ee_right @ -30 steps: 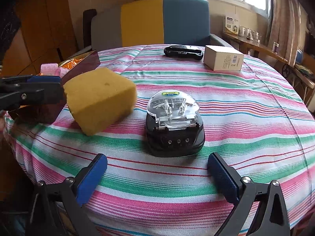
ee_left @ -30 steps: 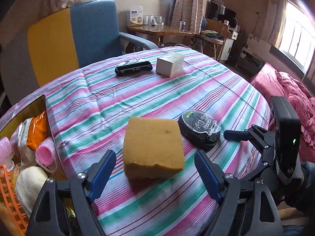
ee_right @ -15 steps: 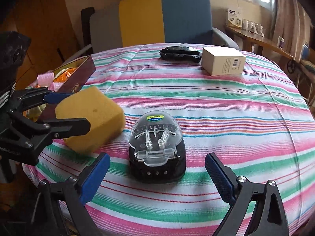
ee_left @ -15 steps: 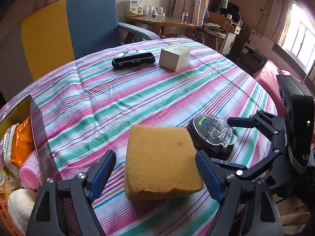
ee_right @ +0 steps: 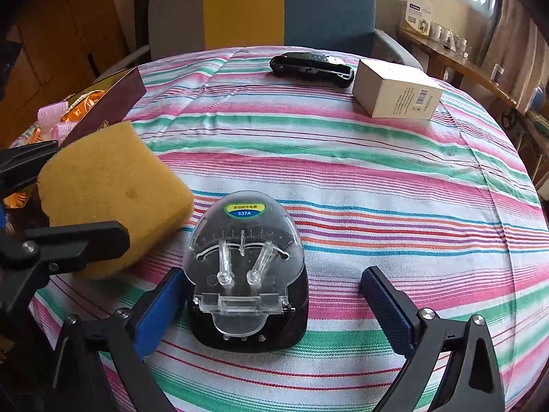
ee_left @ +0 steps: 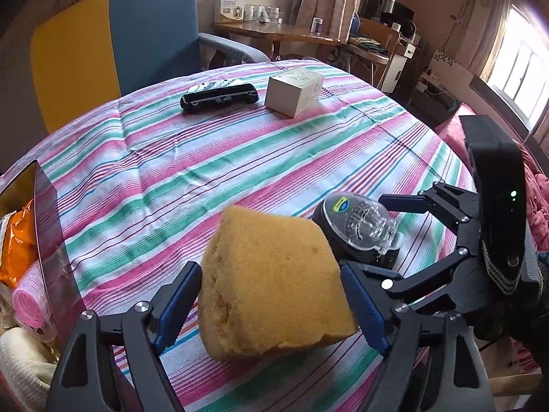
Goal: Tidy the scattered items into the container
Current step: 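Grasp the black charger with the right tool while the left tool carries the sponge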
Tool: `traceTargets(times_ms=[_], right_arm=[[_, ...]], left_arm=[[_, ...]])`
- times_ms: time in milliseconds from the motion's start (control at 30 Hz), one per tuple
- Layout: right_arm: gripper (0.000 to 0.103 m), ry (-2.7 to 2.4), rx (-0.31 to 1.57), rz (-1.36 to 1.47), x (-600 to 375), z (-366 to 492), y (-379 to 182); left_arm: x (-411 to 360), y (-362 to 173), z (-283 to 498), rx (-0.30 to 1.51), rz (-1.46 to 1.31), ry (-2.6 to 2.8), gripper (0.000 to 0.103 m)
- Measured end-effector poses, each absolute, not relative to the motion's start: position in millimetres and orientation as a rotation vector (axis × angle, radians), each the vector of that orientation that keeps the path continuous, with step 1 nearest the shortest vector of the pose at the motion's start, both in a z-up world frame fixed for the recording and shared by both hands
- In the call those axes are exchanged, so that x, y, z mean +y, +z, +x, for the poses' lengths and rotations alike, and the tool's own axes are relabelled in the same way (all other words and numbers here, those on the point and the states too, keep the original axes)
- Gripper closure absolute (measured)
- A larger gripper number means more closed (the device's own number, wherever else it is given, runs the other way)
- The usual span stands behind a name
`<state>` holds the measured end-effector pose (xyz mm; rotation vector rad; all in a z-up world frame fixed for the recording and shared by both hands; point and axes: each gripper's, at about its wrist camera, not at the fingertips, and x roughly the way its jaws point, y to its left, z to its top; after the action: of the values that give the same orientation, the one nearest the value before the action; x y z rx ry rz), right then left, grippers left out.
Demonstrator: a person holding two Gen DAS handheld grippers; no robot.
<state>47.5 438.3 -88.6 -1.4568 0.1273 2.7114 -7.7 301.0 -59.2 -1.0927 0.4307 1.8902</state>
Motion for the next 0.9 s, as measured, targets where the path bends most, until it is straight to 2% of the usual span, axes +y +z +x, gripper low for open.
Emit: traceTargets(times_ms=[67,100,133,167,333,500,767,900], right_arm=[[0.012,2.715,0.122,-1.423,437,51,-87],[0.022,2.721,0.114,-1.410,436,53,-85],[0.036,2.728,0.101,-1.400,434,54,-83],[0.040,2.725,0.088,-1.396,432,55,-81],[0.040,2.716,0.115,-1.392,429,62,-79],[0.040,2.758,0.192,-1.394,417,77,-78],[0.040,2.816,0.600,-1.387,416,90,-72],[0.040,2.876,0.677,-1.364,402,88,-57]], left_arm=[[299,-61,-10,0.410,-1.110,1.891,0.018],[299,-62,-11,0.405,-1.115,1.892,0.018],[299,-63,-12,0.402,-1.125,1.895,0.018],[298,-65,-13,0.391,-1.140,1.895,0.019],[281,-78,-22,0.245,-1.265,1.863,0.021],[270,-70,-4,0.261,-1.207,1.894,0.026],[231,-38,12,0.152,-1.112,1.934,0.027],[206,-22,8,0.084,-1.085,1.988,0.027]])
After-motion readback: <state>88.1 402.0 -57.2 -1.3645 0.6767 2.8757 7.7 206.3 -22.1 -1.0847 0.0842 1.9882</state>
